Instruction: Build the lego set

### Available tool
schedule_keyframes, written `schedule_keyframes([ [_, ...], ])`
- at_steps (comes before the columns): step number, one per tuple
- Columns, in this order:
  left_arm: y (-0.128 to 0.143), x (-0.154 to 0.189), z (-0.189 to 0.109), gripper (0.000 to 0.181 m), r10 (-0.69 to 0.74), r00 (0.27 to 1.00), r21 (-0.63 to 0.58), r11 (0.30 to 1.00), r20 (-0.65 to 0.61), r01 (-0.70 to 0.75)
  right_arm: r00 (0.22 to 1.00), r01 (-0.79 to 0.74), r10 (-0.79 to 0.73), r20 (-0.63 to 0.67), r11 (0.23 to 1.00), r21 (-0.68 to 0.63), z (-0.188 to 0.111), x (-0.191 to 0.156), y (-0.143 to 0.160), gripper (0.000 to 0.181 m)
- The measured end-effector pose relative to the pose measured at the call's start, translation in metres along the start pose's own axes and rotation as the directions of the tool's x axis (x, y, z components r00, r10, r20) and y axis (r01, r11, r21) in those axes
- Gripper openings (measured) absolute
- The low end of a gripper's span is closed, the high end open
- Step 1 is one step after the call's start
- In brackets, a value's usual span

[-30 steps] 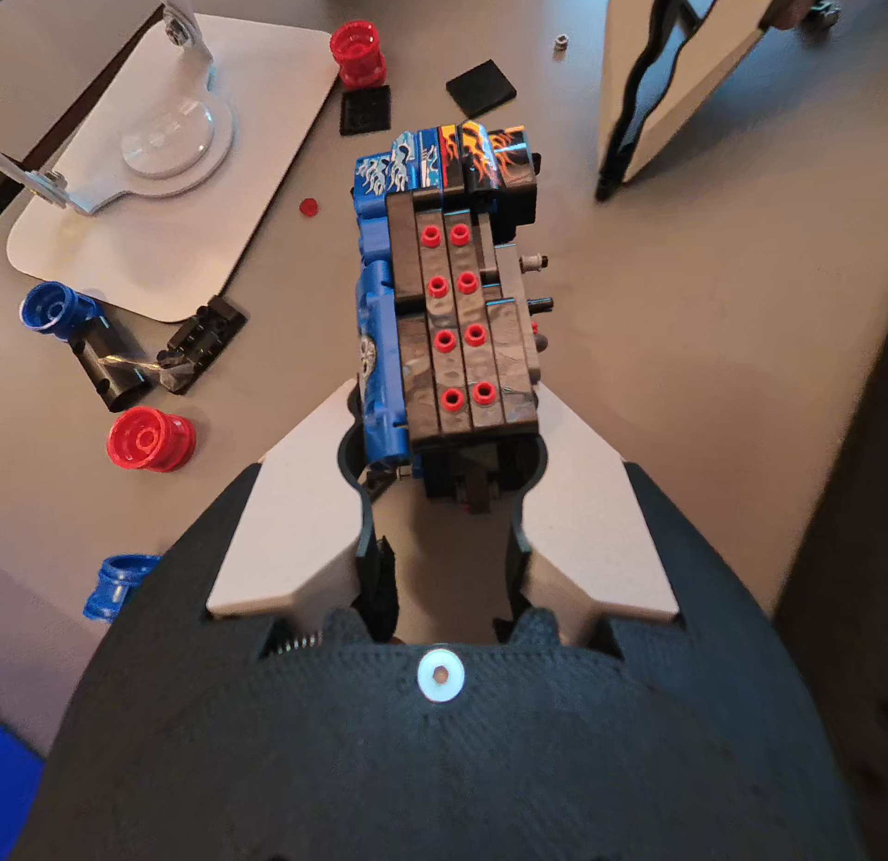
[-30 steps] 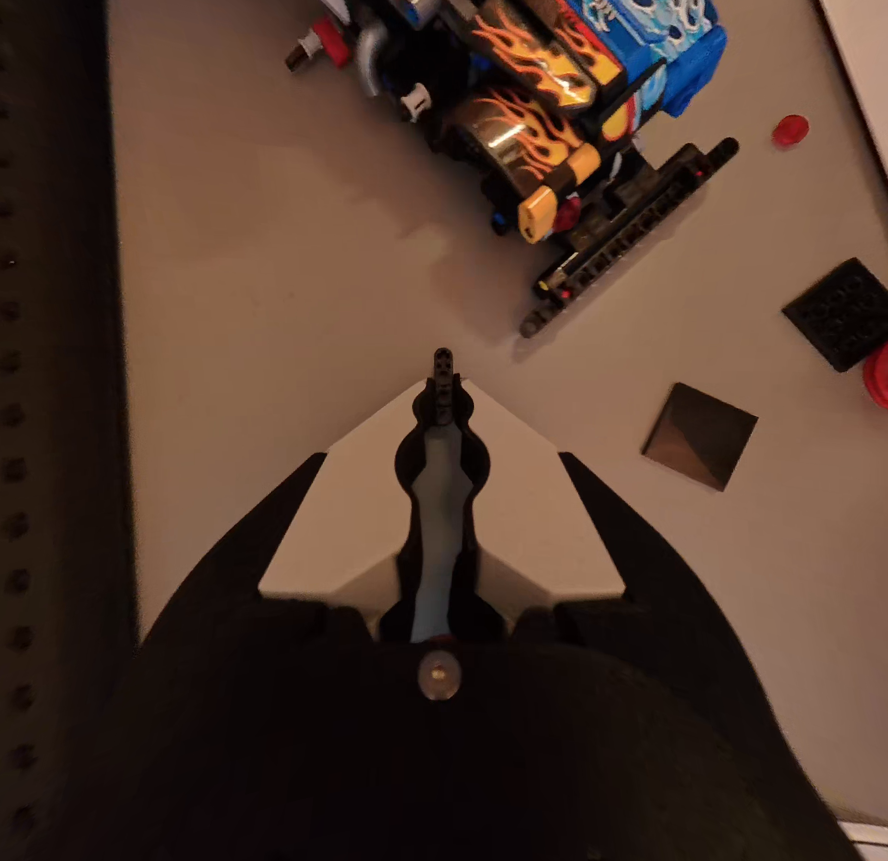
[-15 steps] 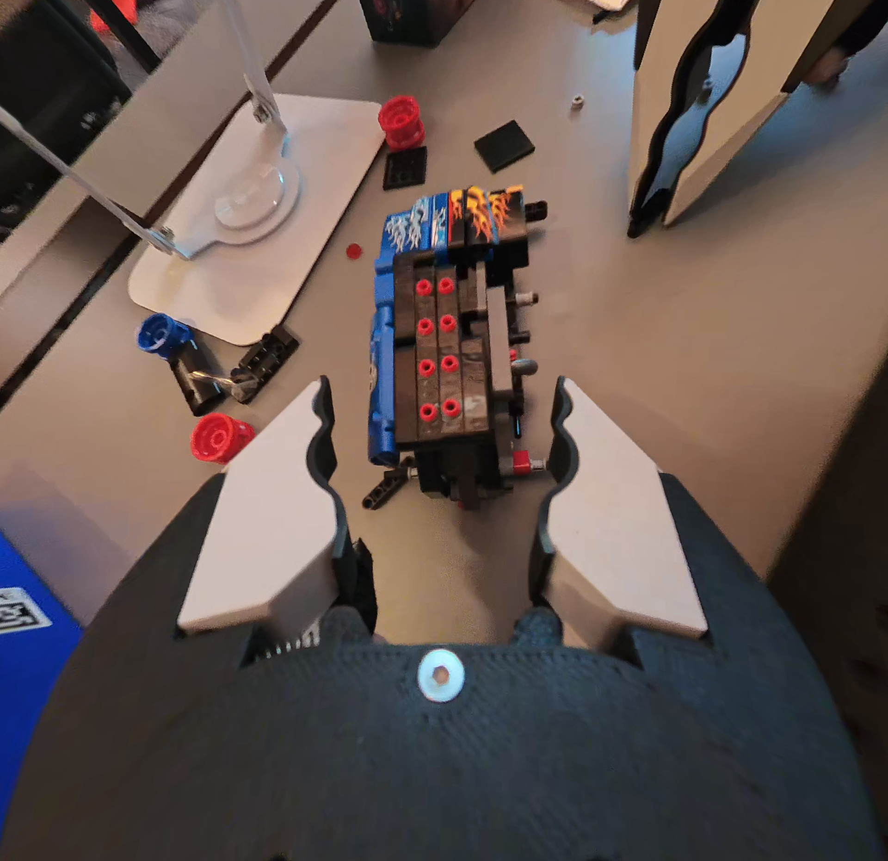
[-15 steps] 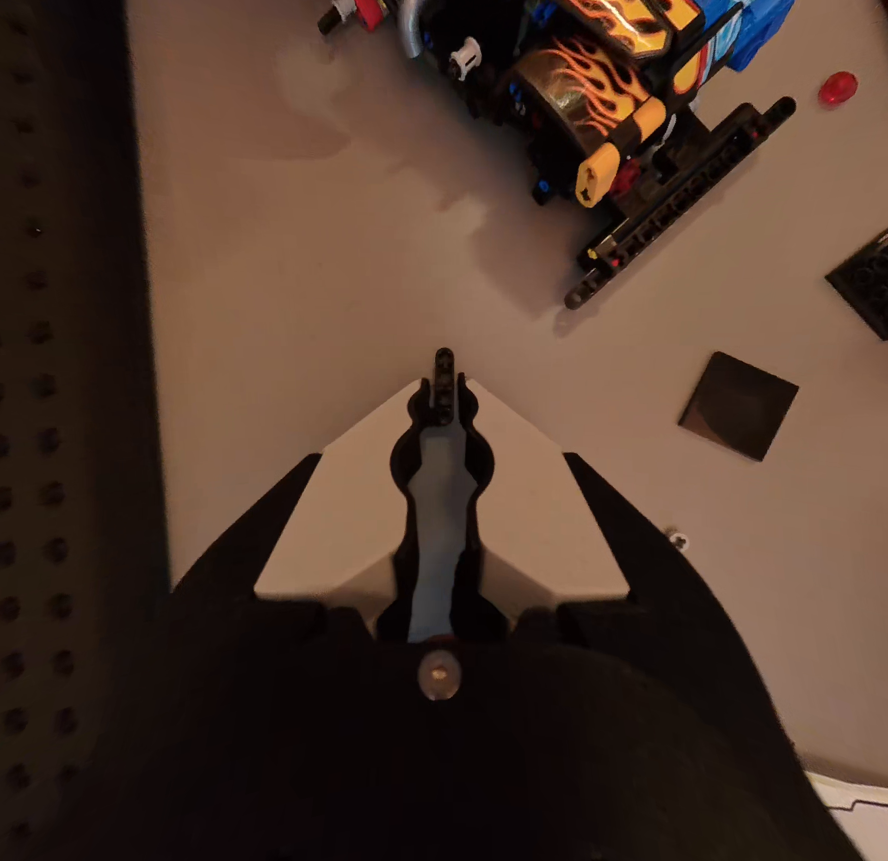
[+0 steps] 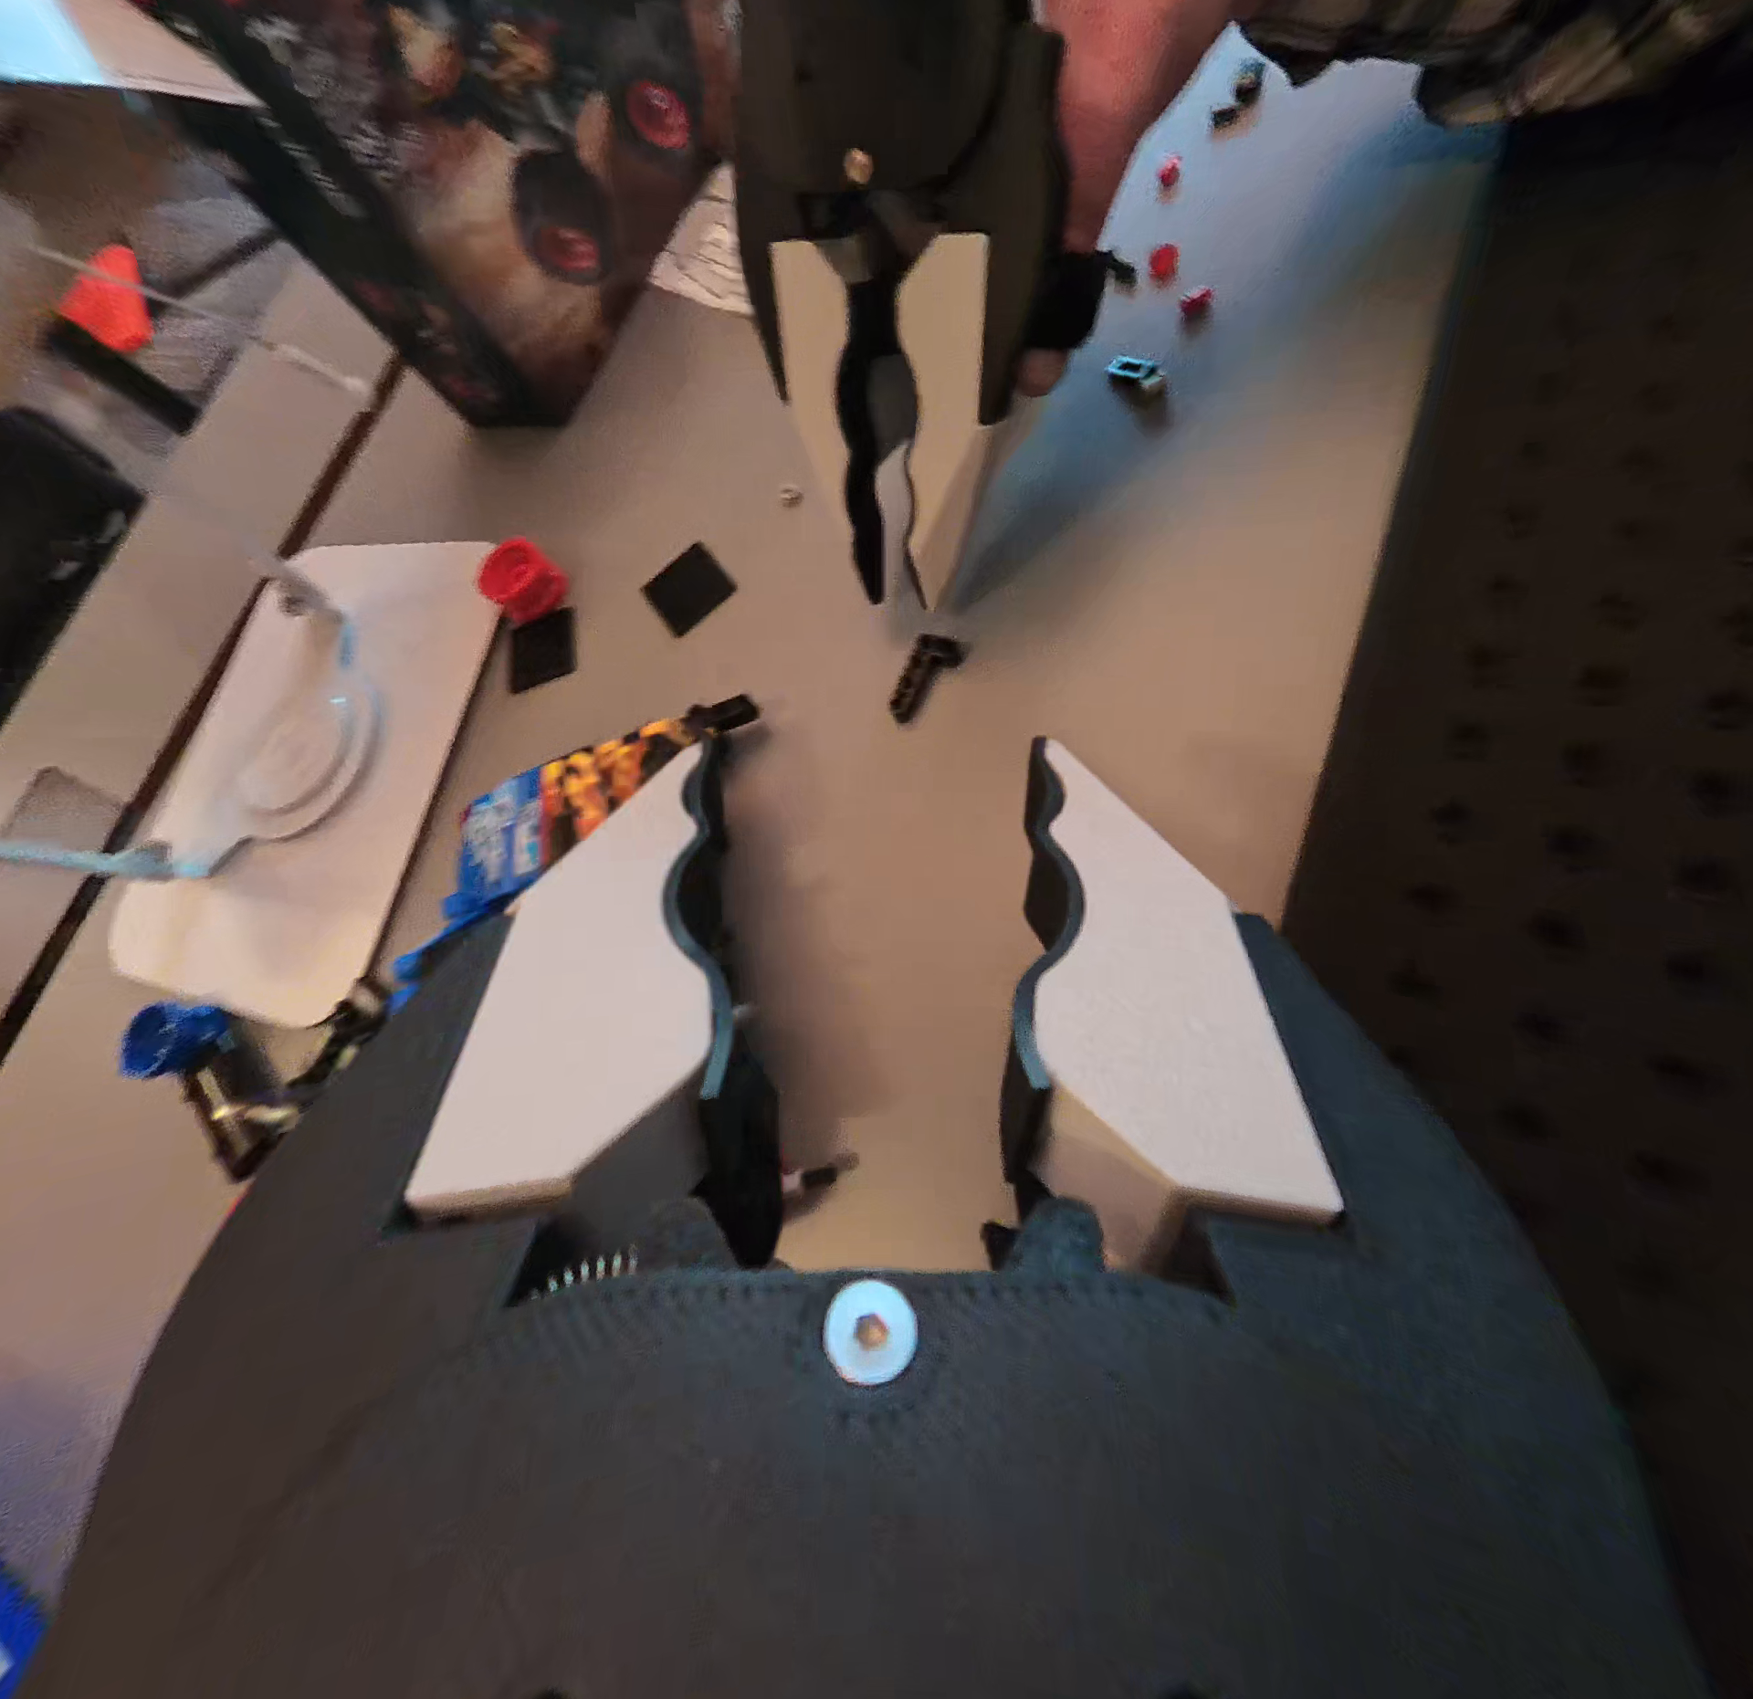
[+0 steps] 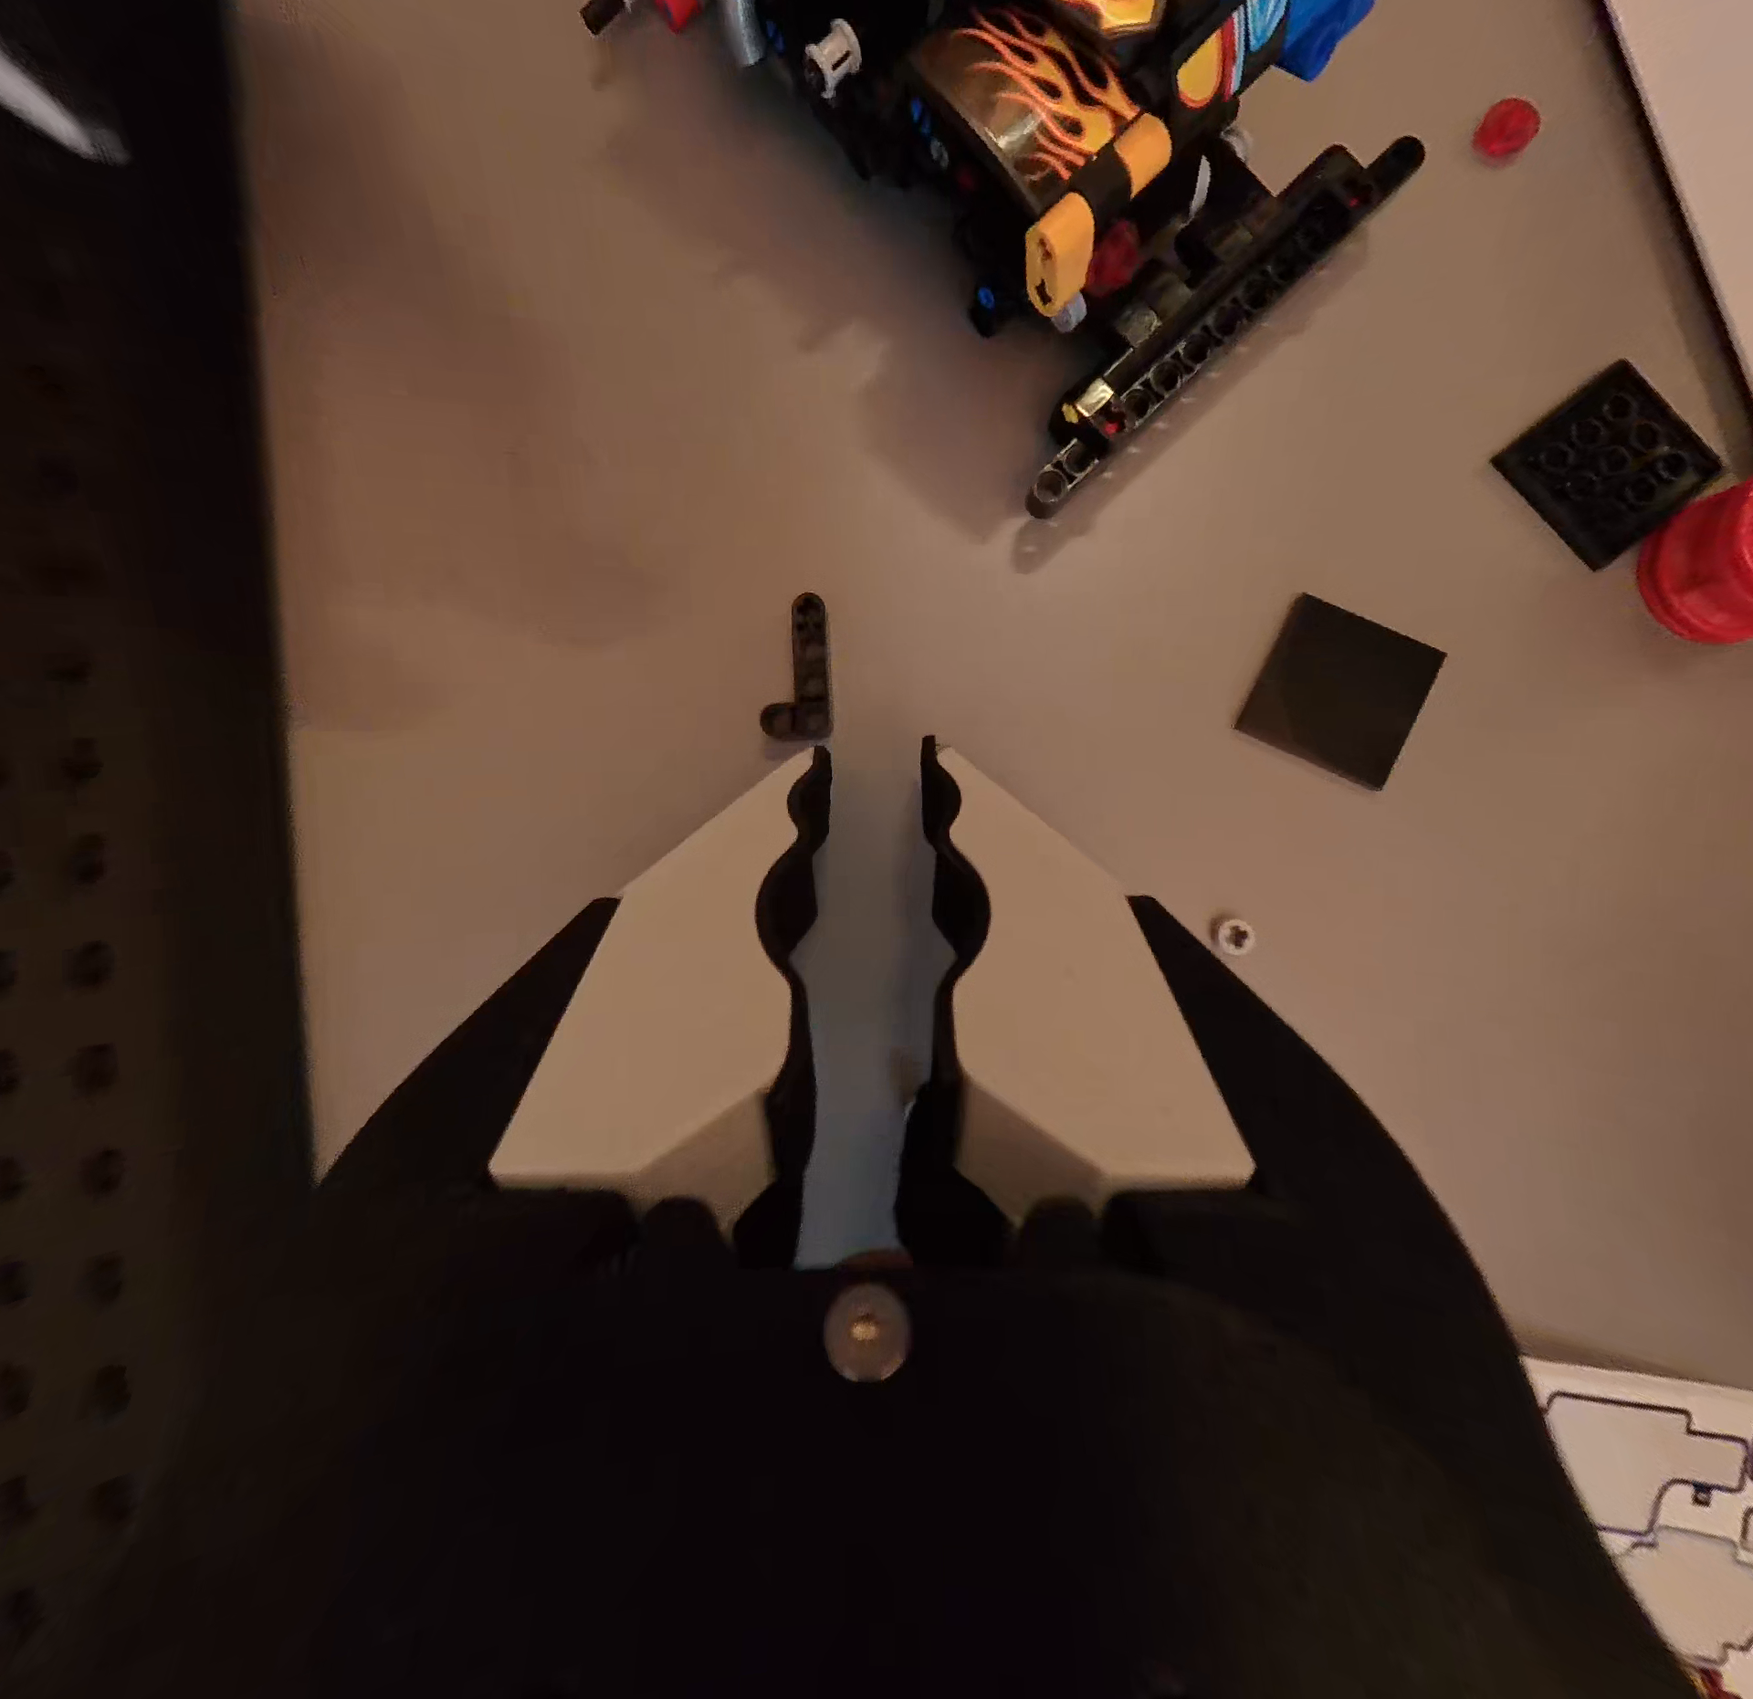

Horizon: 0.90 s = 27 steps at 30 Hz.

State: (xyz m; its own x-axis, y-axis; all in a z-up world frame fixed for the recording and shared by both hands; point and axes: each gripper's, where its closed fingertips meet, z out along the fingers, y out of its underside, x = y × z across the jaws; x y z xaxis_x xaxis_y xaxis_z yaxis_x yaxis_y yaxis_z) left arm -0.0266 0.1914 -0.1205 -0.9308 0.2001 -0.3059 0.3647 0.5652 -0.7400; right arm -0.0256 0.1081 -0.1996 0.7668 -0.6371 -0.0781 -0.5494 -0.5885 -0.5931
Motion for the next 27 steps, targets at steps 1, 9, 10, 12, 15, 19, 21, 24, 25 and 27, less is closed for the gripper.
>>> schedule_keyframes([
  [1, 0.002, 0.006, 0.009, 0.061, 0.005, 1.0, -0.022, 1.0, -0.022, -0.005, 1.0, 0.001, -0.001, 0.013, 1.0, 0.005, 0.0, -0.002, 0.0, 0.017],
  [9, 0.029, 0.032, 0.06, 0.049, -0.063, 0.989, -0.218, 0.975, -0.131, 0.033, 0.997, 0.059, -0.057, 0.05, 0.998, -0.033, 0.012, -0.019, 0.0, 0.015],
  [10, 0.033, 0.034, 0.064, 0.049, -0.073, 0.987, -0.241, 0.97, -0.144, 0.037, 0.996, 0.067, -0.065, 0.055, 0.997, -0.039, 0.013, -0.021, 0.001, 0.014],
  [12, 0.038, 0.039, 0.071, 0.049, -0.093, 0.982, -0.27, 0.962, -0.166, 0.046, 0.995, 0.077, -0.074, 0.071, 0.996, -0.04, 0.014, -0.026, 0.0, 0.013],
  [15, 0.036, 0.046, 0.08, 0.049, -0.132, 0.971, -0.256, 0.963, -0.201, 0.078, 0.993, 0.084, -0.081, 0.088, 0.996, -0.039, 0.017, -0.033, -0.002, 0.012],
  [19, 0.032, 0.048, 0.086, 0.052, -0.156, 0.962, -0.242, 0.965, -0.225, 0.1, 0.992, 0.089, -0.084, 0.096, 0.995, -0.046, 0.017, -0.037, -0.001, 0.013],
  [21, 0.03, 0.049, 0.088, 0.052, -0.161, 0.958, -0.236, 0.966, -0.237, 0.104, 0.99, 0.091, -0.085, 0.115, 0.995, -0.047, 0.016, -0.041, 0.0, 0.013],
  [24, 0.027, 0.051, 0.091, 0.053, -0.152, 0.955, -0.216, 0.972, -0.256, 0.097, 0.988, 0.093, -0.085, 0.131, 0.994, -0.058, 0.015, -0.045, 0.002, 0.012],
  [25, 0.026, 0.052, 0.092, 0.052, -0.15, 0.954, -0.21, 0.973, -0.258, 0.096, 0.987, 0.096, -0.087, 0.132, 0.993, -0.062, 0.014, -0.045, 0.003, 0.012],
  [27, 0.025, 0.053, 0.093, 0.051, -0.144, 0.953, -0.195, 0.976, -0.266, 0.093, 0.986, 0.096, -0.086, 0.142, 0.993, -0.065, 0.013, -0.047, 0.005, 0.012],
])
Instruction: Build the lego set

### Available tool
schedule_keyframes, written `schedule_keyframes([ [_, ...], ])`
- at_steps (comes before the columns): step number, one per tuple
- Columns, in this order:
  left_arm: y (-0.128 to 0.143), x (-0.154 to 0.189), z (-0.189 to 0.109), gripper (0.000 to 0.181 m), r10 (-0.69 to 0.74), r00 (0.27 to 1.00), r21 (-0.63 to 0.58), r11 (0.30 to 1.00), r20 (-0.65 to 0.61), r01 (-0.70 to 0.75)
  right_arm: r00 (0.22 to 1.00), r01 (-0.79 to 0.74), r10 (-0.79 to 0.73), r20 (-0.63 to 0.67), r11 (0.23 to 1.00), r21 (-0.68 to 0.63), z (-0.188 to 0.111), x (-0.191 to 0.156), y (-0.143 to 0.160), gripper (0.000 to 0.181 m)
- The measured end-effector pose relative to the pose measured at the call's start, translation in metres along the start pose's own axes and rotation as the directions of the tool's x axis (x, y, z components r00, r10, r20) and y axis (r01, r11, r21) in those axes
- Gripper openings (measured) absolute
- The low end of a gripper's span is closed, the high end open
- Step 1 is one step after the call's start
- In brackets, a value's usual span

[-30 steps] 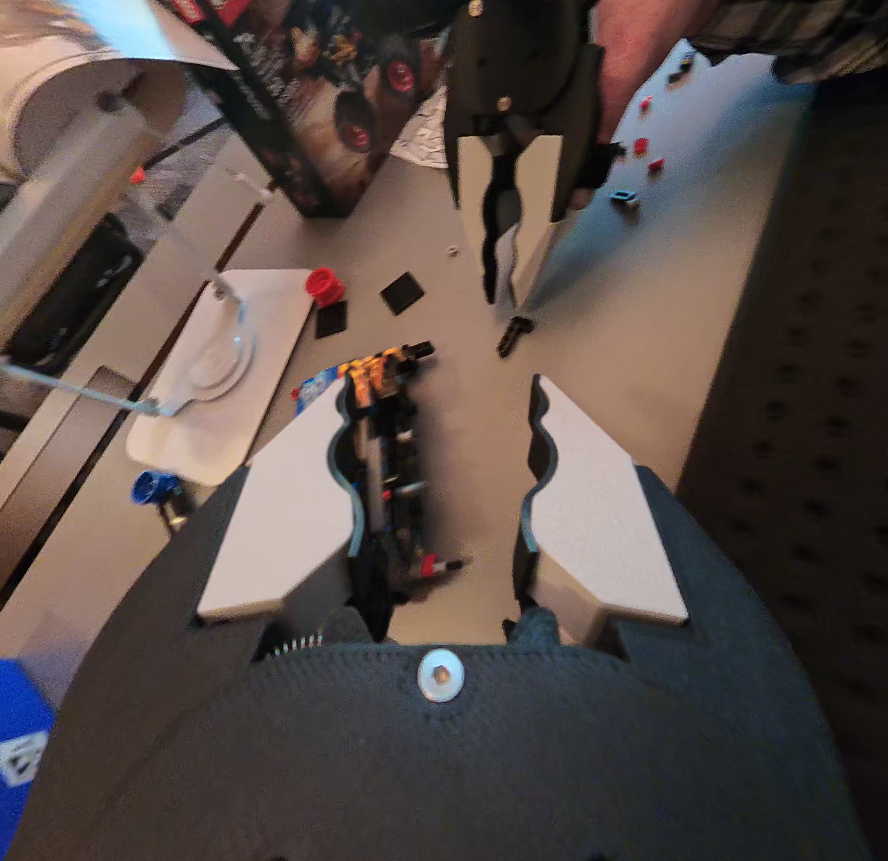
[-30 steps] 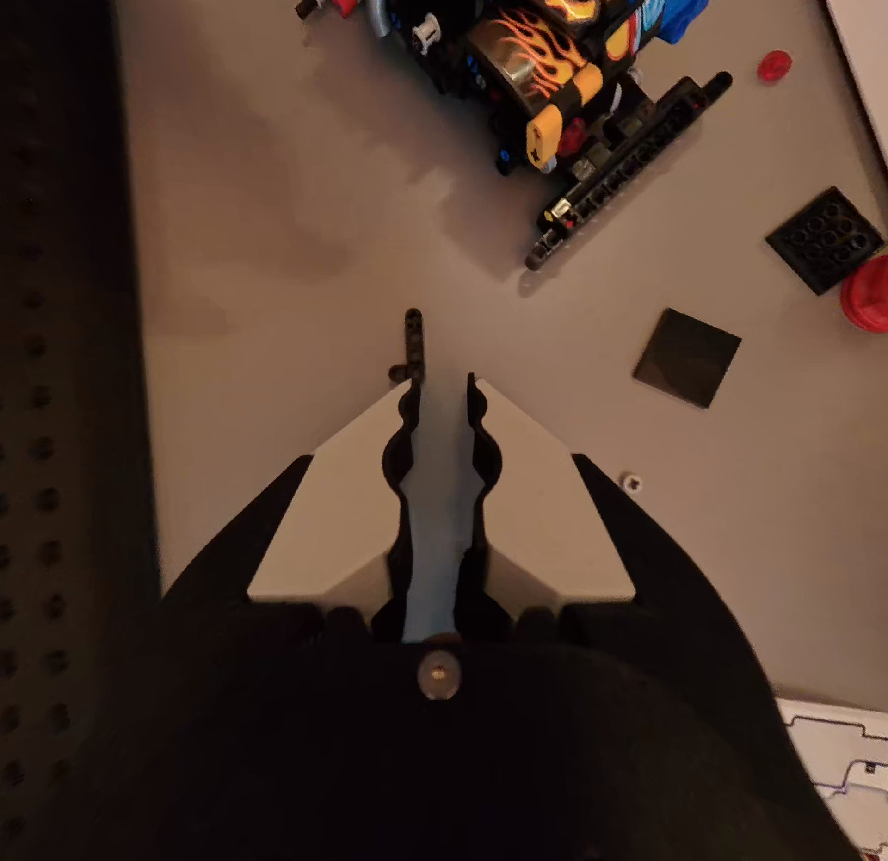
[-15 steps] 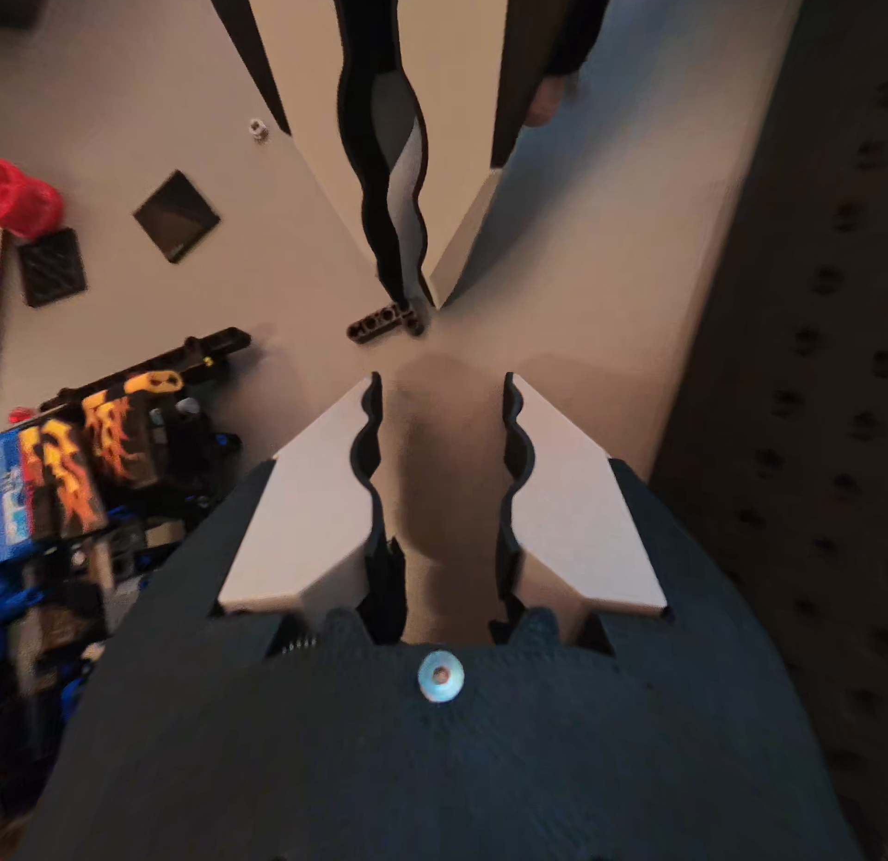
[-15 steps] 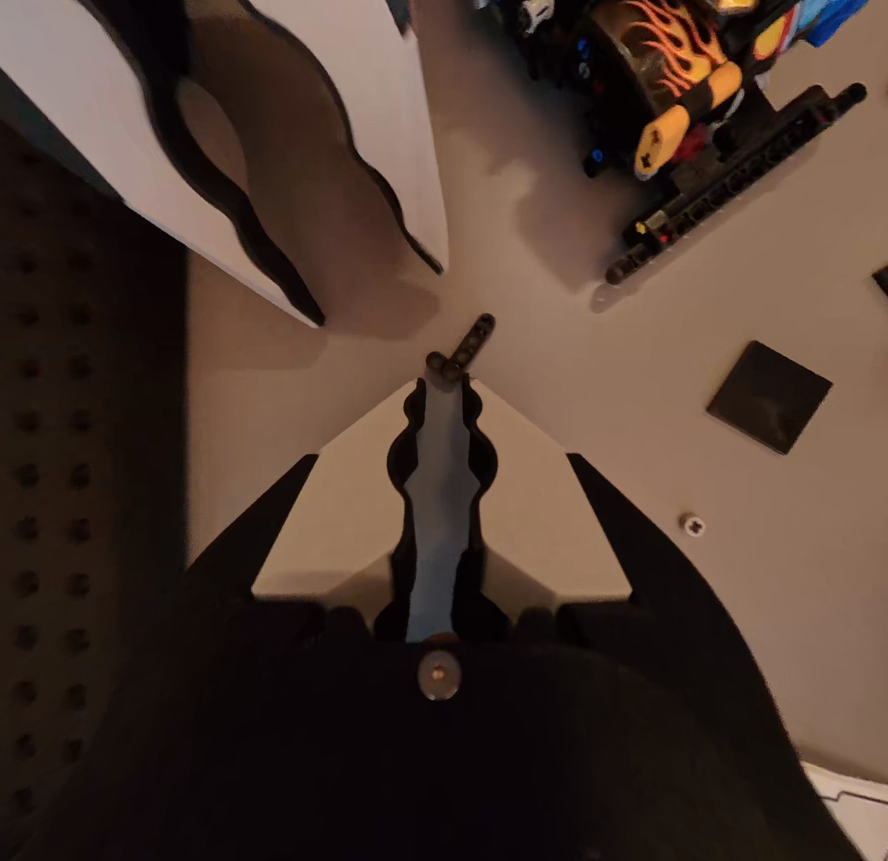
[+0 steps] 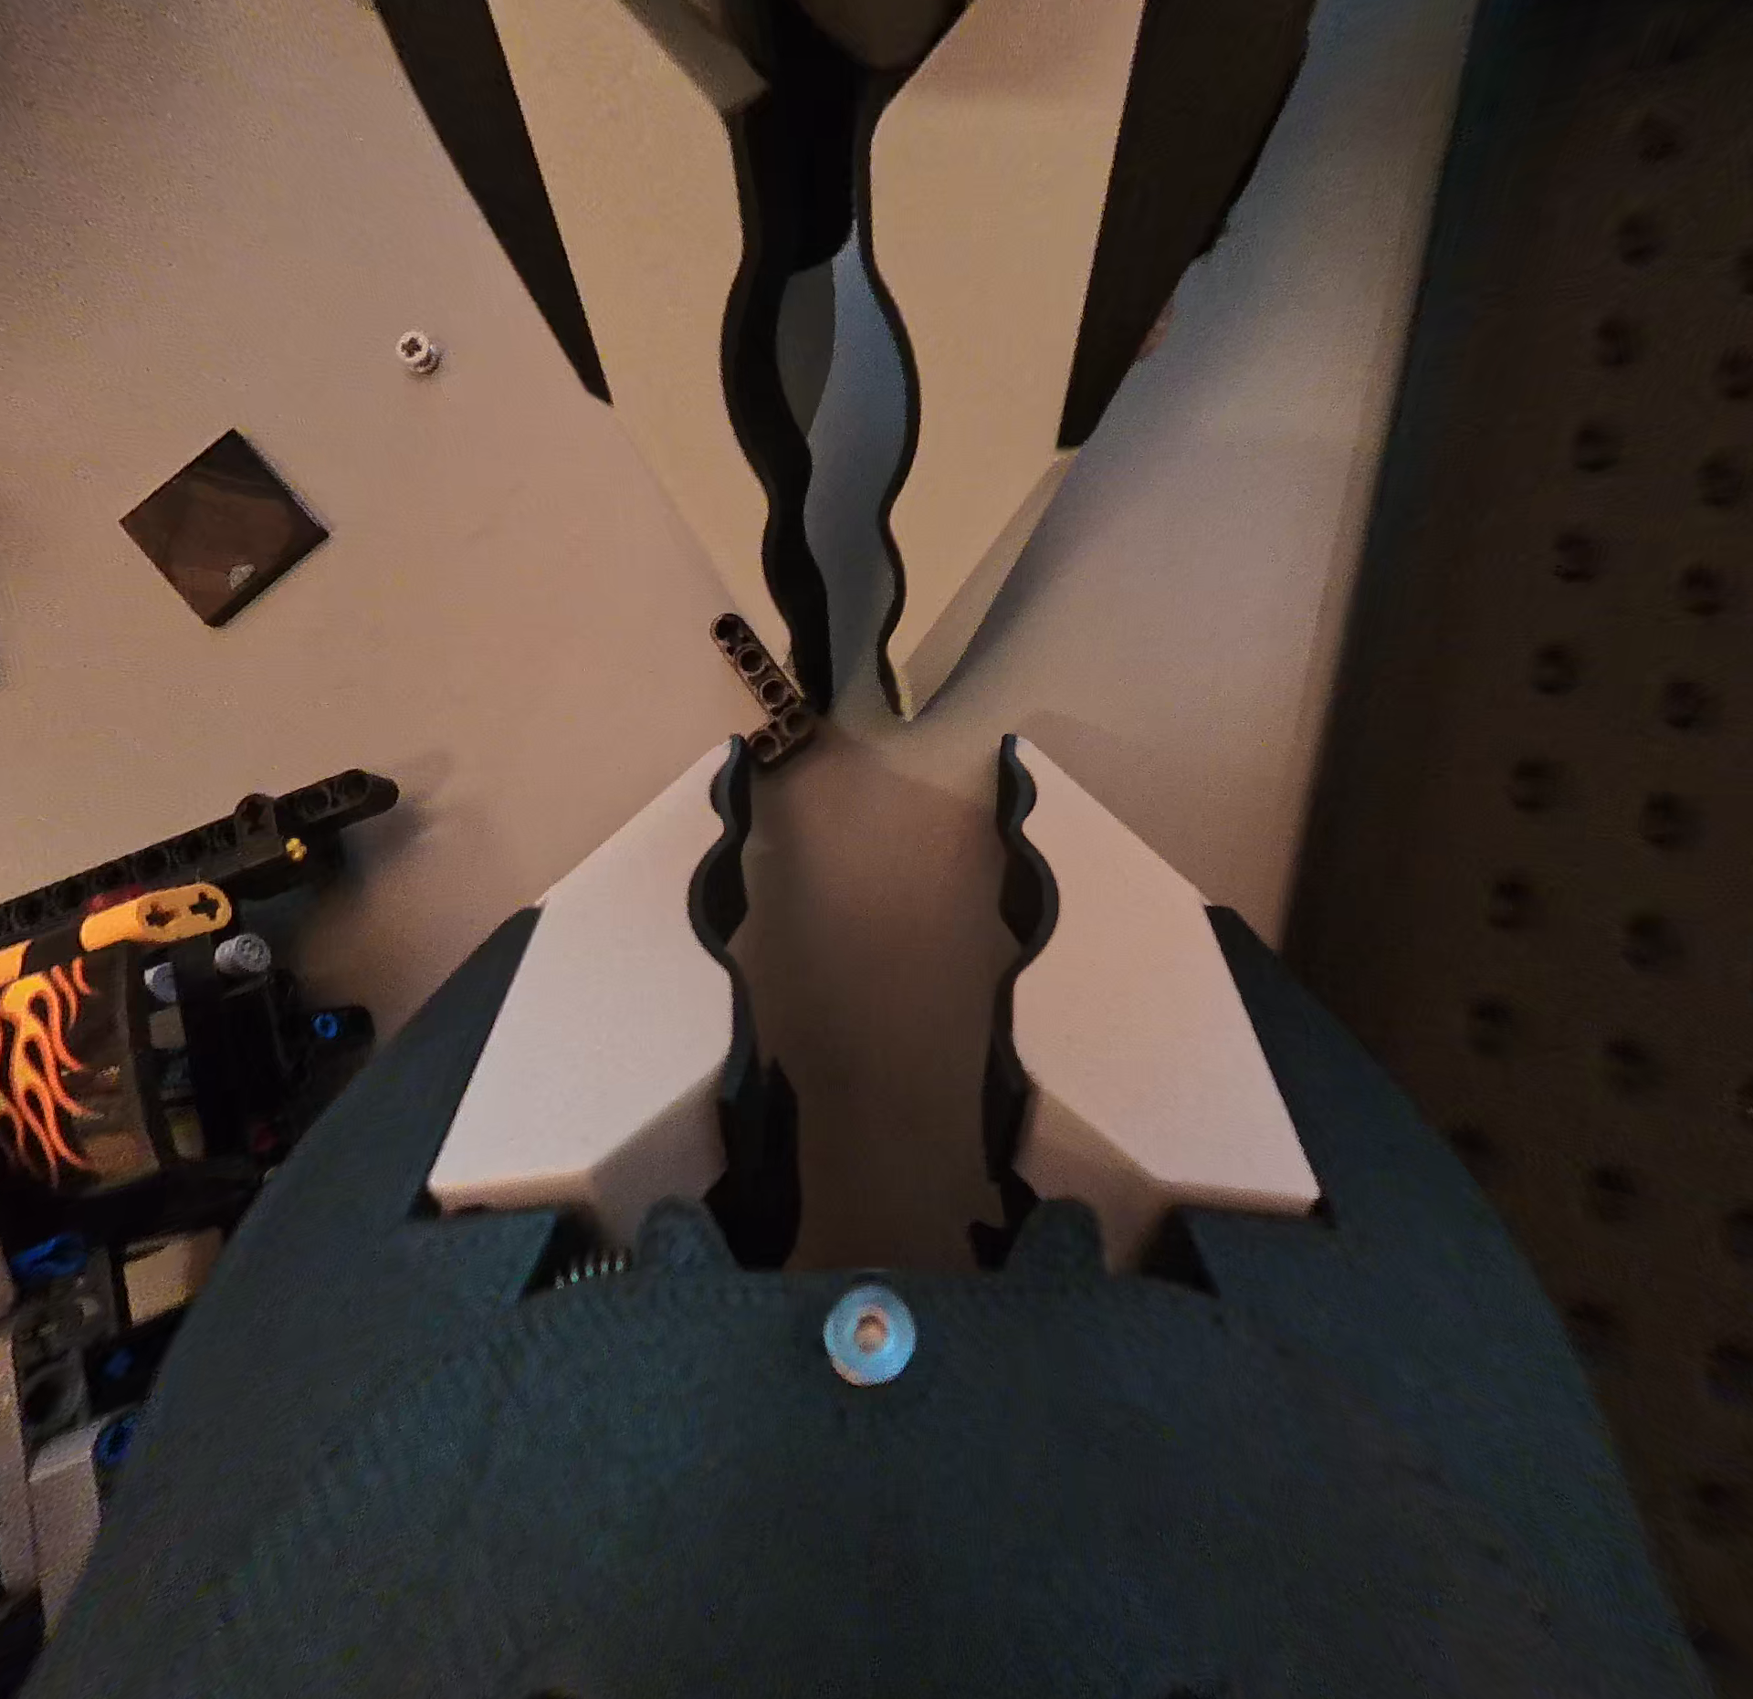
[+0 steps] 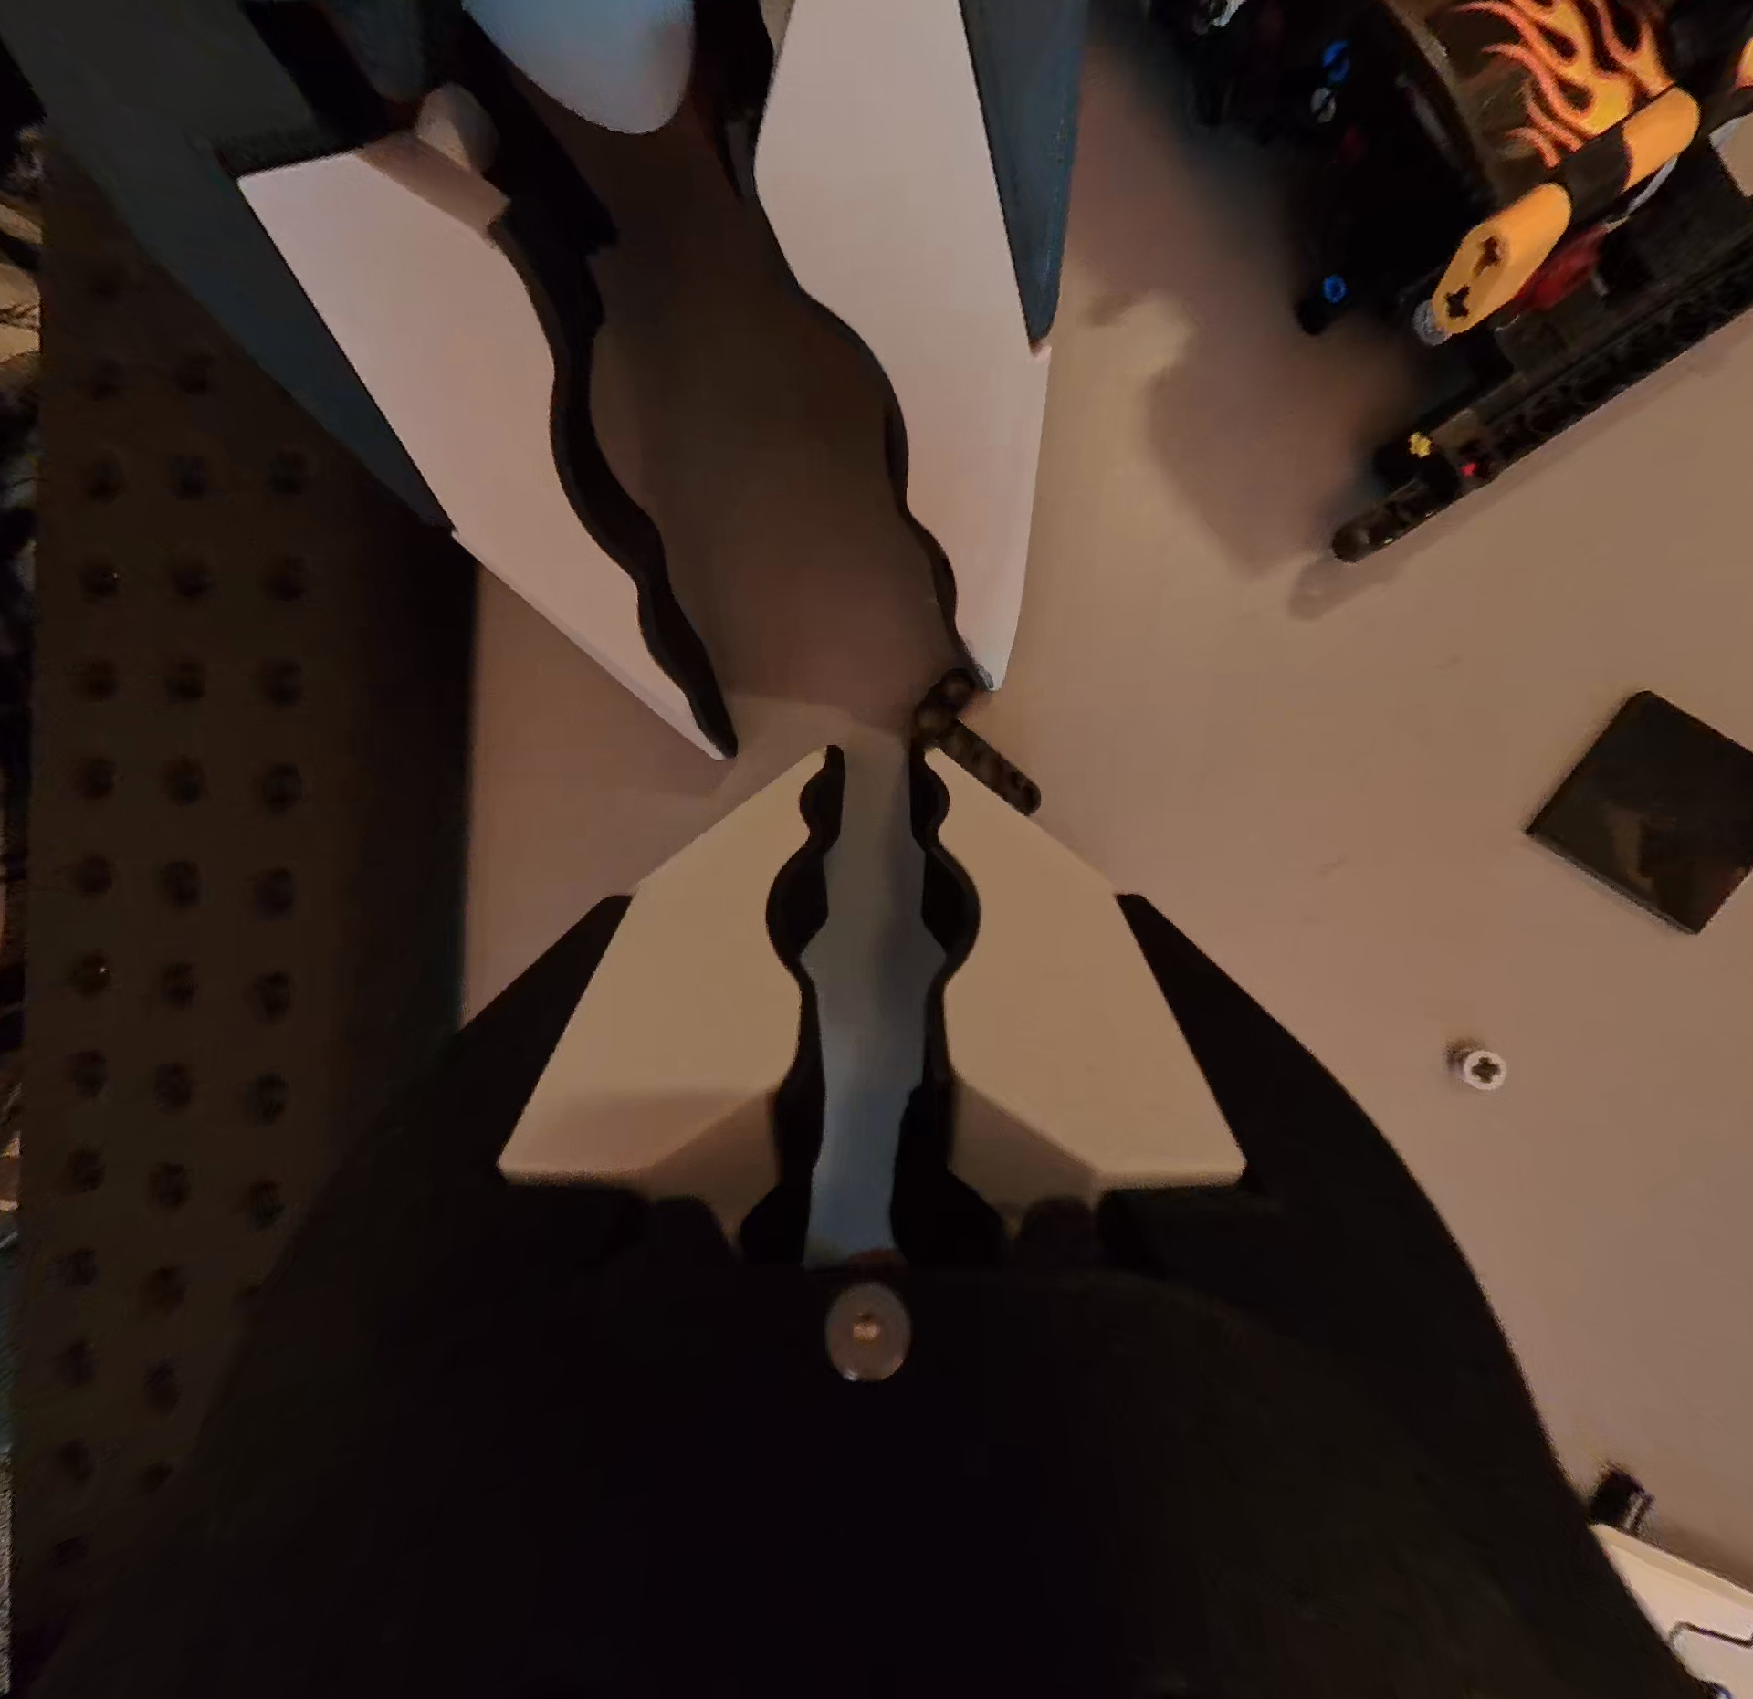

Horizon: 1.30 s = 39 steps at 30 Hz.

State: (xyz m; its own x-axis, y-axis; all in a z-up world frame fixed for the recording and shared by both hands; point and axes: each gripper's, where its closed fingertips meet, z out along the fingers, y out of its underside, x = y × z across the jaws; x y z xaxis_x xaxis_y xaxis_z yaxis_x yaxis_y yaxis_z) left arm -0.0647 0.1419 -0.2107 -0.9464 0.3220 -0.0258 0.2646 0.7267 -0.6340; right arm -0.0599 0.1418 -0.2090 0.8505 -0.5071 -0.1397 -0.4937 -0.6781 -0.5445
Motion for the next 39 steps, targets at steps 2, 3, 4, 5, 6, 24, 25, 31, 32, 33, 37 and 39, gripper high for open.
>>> schedule_keyframes([
  [2, -0.001, 0.001, 0.001, 0.049, 0.006, 1.0, 0.012, 1.0, -0.003, -0.006, 1.0, 0.0, 0.0, 0.003, 1.0, -0.003, -0.001, -0.001, 0.002, 0.012],
  [3, -0.001, 0.001, 0.001, 0.048, 0.01, 1.0, 0.018, 1.0, -0.002, -0.01, 1.0, -0.002, 0.002, 0.003, 1.0, -0.004, -0.002, 0.0, 0.003, 0.013],
  [4, -0.002, 0.001, 0.001, 0.047, 0.014, 1.0, 0.023, 1.0, 0.001, -0.014, 1.0, -0.004, 0.004, 0.003, 1.0, -0.007, -0.003, 0.0, 0.005, 0.014],
  [5, -0.002, 0.0, 0.001, 0.047, 0.017, 1.0, 0.027, 0.999, 0.004, -0.017, 1.0, -0.004, 0.004, 0.0, 1.0, -0.011, -0.005, 0.001, 0.006, 0.014],
  [6, -0.002, -0.001, 0.001, 0.047, 0.021, 1.0, 0.031, 0.999, 0.007, -0.021, 1.0, -0.007, 0.007, -0.003, 1.0, -0.007, -0.008, 0.002, 0.007, 0.015],
  [24, -0.003, 0.002, -0.006, 0.038, 0.086, 0.996, 0.06, 0.994, 0.004, -0.086, 0.803, -0.301, 0.394, -0.446, 0.916, 0.266, -0.171, 0.072, 0.111, 0.014],
  [25, -0.003, 0.002, -0.006, 0.038, 0.084, 0.996, 0.06, 0.995, 0.007, -0.084, 0.79, -0.326, 0.411, -0.456, 0.91, 0.256, -0.173, 0.07, 0.124, 0.014],
  [31, -0.001, 0.0, -0.003, 0.039, 0.083, 0.996, 0.045, 0.995, 0.019, -0.083, 0.724, -0.427, 0.457, -0.516, 0.885, 0.186, -0.177, 0.056, 0.179, 0.014],
  [32, -0.002, 0.001, -0.003, 0.039, 0.081, 0.997, 0.046, 0.996, 0.017, -0.082, 0.718, -0.433, 0.463, -0.52, 0.882, 0.187, -0.177, 0.054, 0.183, 0.014],
  [33, -0.002, 0.001, -0.002, 0.039, 0.08, 0.997, 0.045, 0.996, 0.015, -0.081, 0.719, -0.436, 0.468, -0.514, 0.879, 0.191, -0.176, 0.053, 0.184, 0.014],
  [37, -0.003, 0.0, 0.0, 0.039, 0.078, 0.997, 0.043, 0.996, 0.019, -0.079, 0.73, -0.433, 0.422, -0.538, 0.894, 0.115, -0.165, 0.055, 0.19, 0.014],
  [39, -0.003, -0.001, 0.0, 0.04, 0.071, 0.997, 0.046, 0.996, 0.021, -0.072, 0.716, -0.448, 0.418, -0.558, 0.889, 0.091, -0.166, 0.059, 0.199, 0.015],
])
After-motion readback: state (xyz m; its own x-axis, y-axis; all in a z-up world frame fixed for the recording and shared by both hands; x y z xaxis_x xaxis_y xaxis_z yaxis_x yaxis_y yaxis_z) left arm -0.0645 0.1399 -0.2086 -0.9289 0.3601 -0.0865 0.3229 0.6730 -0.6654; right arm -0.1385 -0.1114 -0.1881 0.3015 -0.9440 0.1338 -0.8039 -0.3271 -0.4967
